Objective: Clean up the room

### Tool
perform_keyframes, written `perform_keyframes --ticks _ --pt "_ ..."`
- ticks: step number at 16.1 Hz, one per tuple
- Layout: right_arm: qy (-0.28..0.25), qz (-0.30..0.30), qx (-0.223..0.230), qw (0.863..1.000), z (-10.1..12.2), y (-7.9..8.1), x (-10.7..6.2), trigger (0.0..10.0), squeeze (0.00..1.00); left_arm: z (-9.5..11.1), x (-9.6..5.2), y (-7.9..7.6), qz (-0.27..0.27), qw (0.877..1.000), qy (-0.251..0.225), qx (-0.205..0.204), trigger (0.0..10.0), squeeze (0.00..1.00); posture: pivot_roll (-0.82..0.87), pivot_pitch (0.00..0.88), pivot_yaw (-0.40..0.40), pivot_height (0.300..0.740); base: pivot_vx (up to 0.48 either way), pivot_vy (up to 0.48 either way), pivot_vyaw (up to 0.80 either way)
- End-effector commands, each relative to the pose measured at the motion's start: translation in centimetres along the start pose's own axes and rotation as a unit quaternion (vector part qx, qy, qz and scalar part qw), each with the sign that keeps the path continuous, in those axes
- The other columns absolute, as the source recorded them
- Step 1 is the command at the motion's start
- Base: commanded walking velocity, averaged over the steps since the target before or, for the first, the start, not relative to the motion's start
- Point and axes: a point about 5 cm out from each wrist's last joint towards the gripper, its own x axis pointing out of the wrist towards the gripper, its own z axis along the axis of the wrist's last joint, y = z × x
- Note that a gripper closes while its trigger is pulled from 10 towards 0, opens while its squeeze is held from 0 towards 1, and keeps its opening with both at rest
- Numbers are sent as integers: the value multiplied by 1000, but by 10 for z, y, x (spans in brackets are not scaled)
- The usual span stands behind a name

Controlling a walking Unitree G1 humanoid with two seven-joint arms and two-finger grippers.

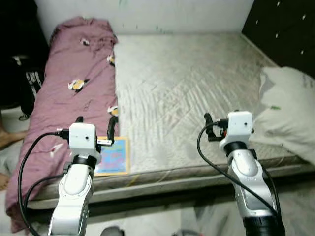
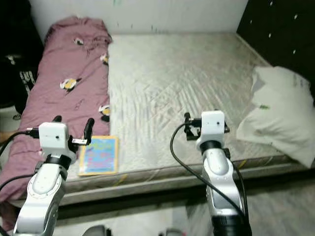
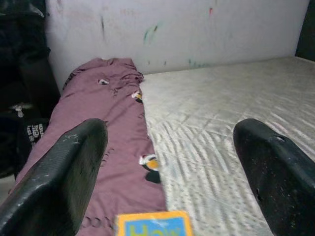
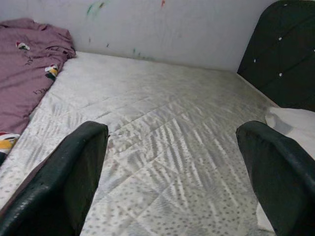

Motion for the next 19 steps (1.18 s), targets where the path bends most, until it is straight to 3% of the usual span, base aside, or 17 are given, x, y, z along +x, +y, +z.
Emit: perform_keyframes --ticks 1,5,11,19 --pt "2 -5 -4 1000 0 -5 1 10000 0 1 1 -4 -4 1000 -2 3 10000 0 17 52 -24 740 0 -307 538" --pt "0 -3 -5 1000 0 -4 3 10000 0 2 2 -2 3 1000 -11 -7 10000 0 20 41 -27 740 0 -74 113" --pt "-4 -3 1 1000 2 -4 5 10000 0 5 2 -7 -26 999 -23 -21 10000 0 20 32 -26 740 0 0 0" --pt "-6 -8 4 1000 2 -6 7 10000 0 6 2 -8 -36 999 -28 -25 10000 0 21 31 -27 740 318 0 0"
